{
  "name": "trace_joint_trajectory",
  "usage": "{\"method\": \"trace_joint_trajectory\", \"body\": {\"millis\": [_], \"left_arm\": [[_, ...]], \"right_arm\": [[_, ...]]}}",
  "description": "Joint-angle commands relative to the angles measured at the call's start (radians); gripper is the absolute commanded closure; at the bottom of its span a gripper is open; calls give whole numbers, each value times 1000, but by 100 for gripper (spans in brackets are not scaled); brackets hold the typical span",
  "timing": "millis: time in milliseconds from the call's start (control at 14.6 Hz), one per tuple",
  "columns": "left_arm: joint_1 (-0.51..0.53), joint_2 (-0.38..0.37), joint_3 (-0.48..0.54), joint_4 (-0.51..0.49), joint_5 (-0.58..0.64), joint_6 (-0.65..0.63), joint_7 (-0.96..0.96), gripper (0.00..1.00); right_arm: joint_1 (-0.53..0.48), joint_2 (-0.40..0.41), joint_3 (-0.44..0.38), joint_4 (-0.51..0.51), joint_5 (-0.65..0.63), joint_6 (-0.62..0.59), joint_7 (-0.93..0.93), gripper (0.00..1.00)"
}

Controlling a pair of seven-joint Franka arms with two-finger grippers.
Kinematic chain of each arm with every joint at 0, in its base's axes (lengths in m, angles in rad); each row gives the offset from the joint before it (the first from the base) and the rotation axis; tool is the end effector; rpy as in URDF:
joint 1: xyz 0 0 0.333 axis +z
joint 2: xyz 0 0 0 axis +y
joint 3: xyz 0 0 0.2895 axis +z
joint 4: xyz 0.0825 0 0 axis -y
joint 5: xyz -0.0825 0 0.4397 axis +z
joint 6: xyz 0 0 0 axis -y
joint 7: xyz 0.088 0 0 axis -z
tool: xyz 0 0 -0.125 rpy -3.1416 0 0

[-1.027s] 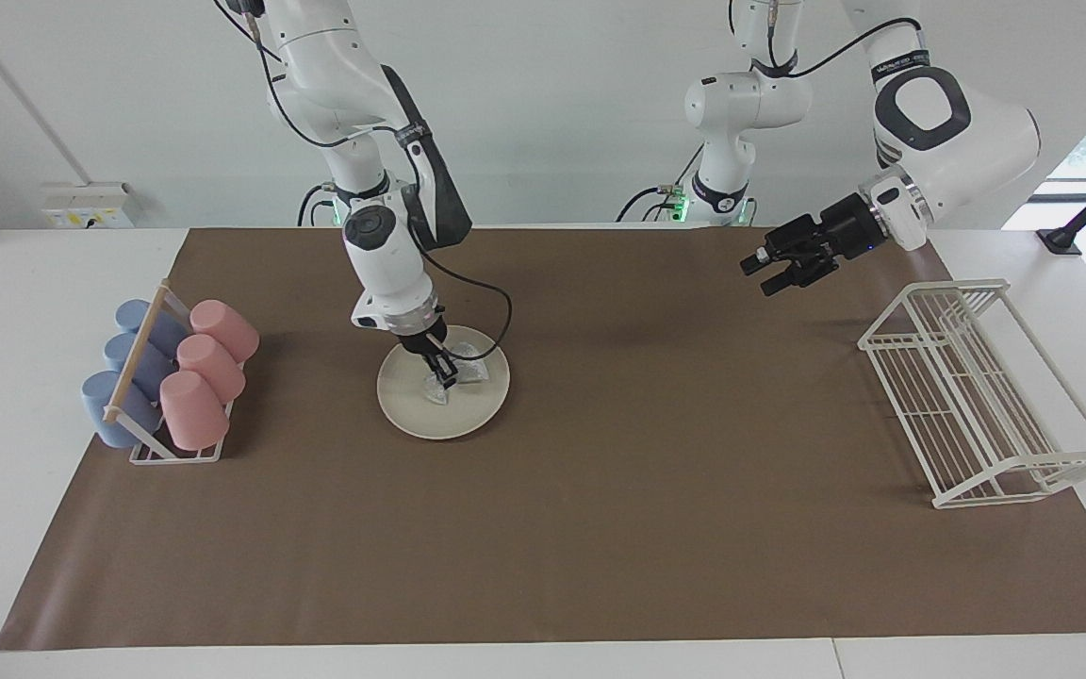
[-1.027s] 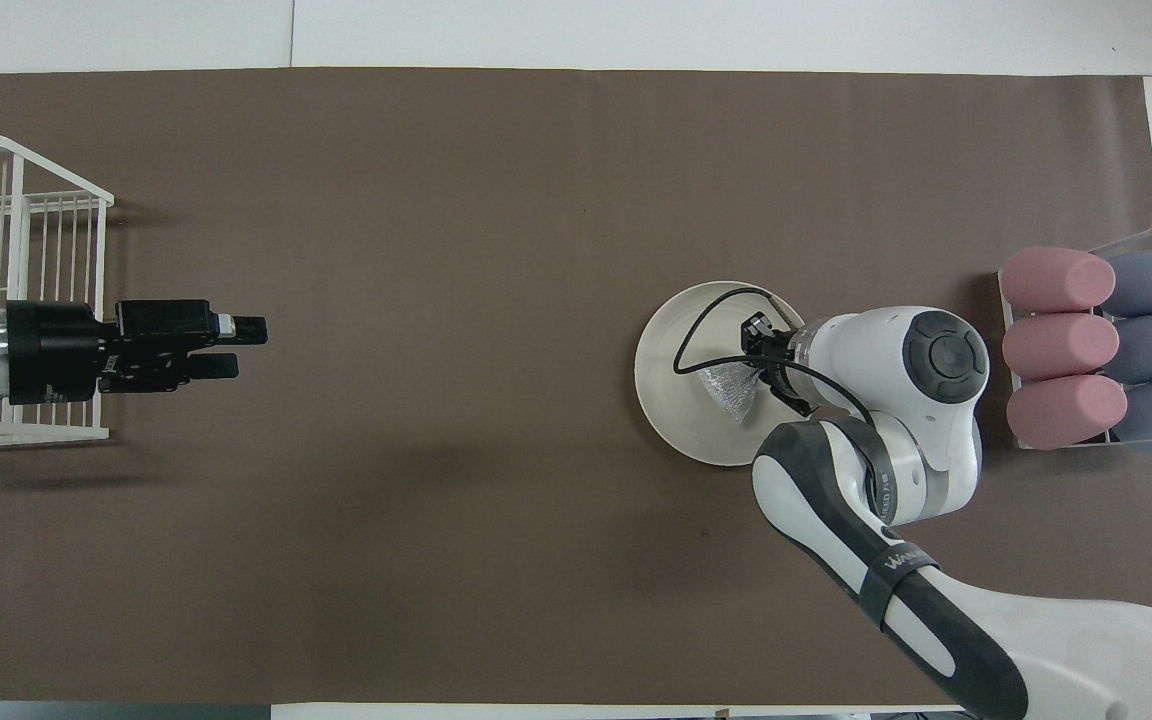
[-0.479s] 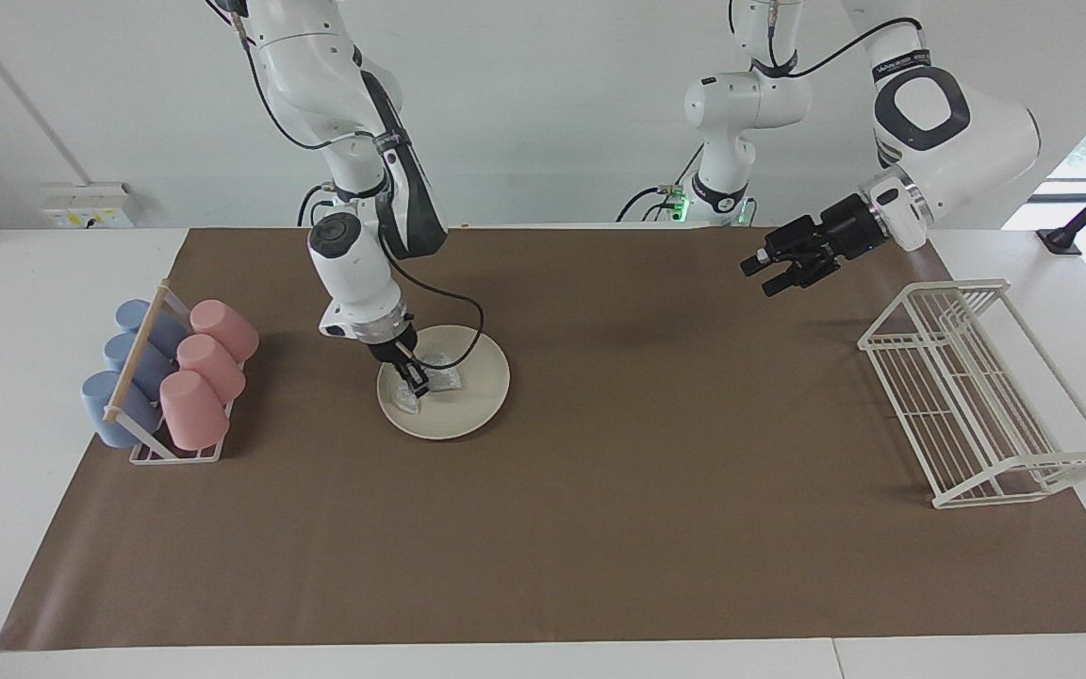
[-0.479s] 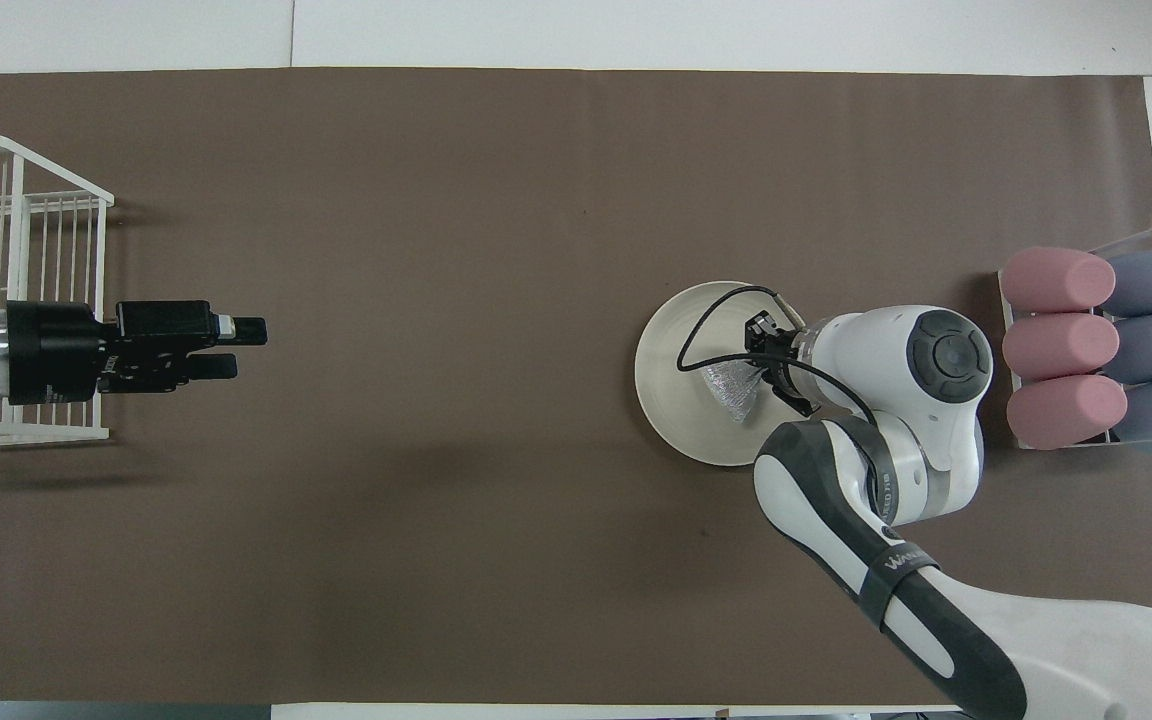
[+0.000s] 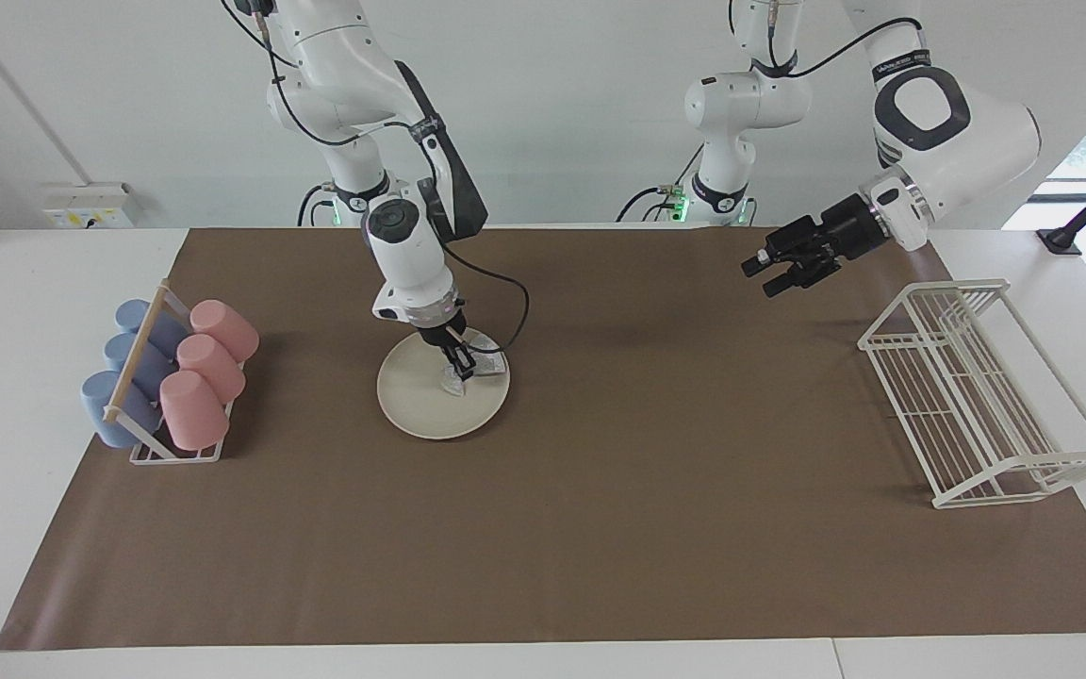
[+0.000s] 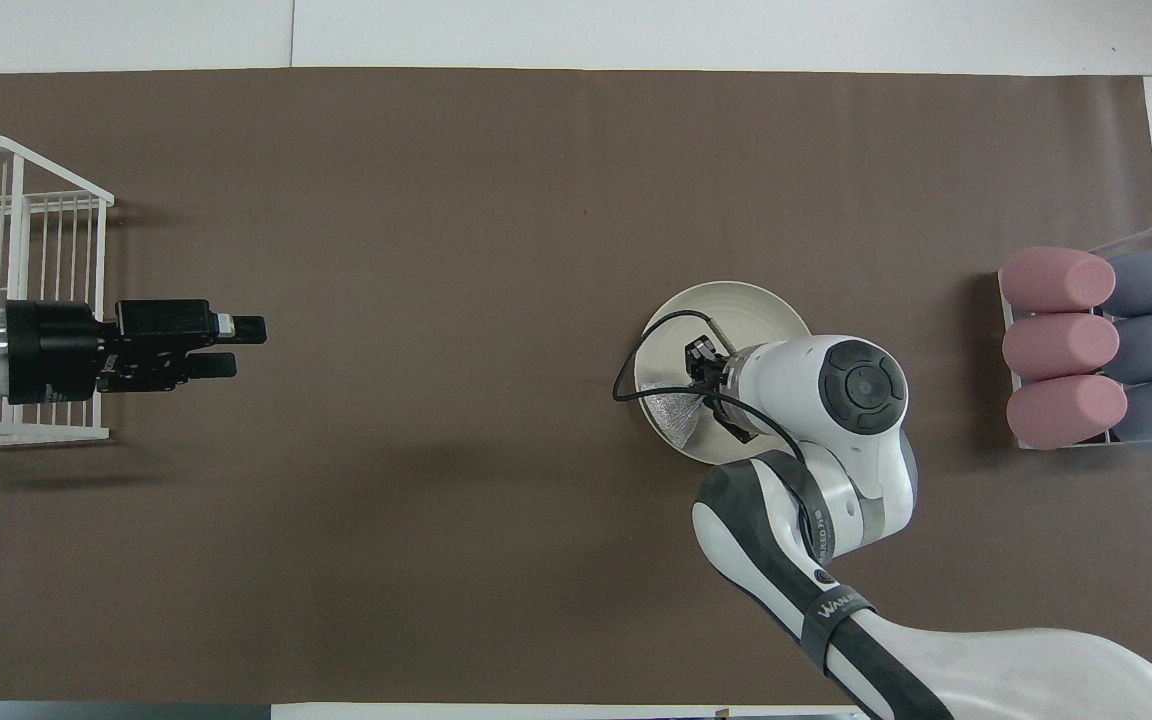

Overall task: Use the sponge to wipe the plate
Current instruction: 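Rub the scrubber across the plate surface with the right gripper, then lift the scrubber off the plate while the left gripper reaches toward it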

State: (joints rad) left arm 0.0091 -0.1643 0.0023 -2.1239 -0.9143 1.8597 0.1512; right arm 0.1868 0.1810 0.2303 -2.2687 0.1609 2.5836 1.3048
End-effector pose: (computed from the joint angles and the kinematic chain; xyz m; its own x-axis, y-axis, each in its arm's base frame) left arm 0.5621 -0.0686 0.4428 0.9857 0.1424 -0.0898 0.1606 -0.6353 0.7554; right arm 0.5312 0.2372 0.2075 0.5234 -0.8456 -0.1053 -0.8482 -0.5053 -0.1587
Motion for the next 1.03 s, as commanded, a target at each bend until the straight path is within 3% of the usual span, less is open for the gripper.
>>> {"method": "trace_joint_trajectory", "body": {"millis": [0, 342, 616, 753, 959], "left_arm": [[3, -4, -7, 8, 23, 10, -32, 0], [-1, -4, -7, 7, 23, 12, -33, 0], [-6, -6, -7, 5, 29, 7, -27, 0], [-8, -6, -13, 5, 29, -2, -30, 0], [-29, -24, -21, -30, -18, -13, -29, 0]], "right_arm": [[-23, 0, 4, 18, 3, -23, -27, 100], [35, -86, 18, 245, 3, -418, 260, 100], [124, -150, 24, 290, 6, -488, 537, 100], [152, -166, 24, 358, 6, -532, 683, 100], [154, -172, 26, 429, 5, -643, 709, 100]]}}
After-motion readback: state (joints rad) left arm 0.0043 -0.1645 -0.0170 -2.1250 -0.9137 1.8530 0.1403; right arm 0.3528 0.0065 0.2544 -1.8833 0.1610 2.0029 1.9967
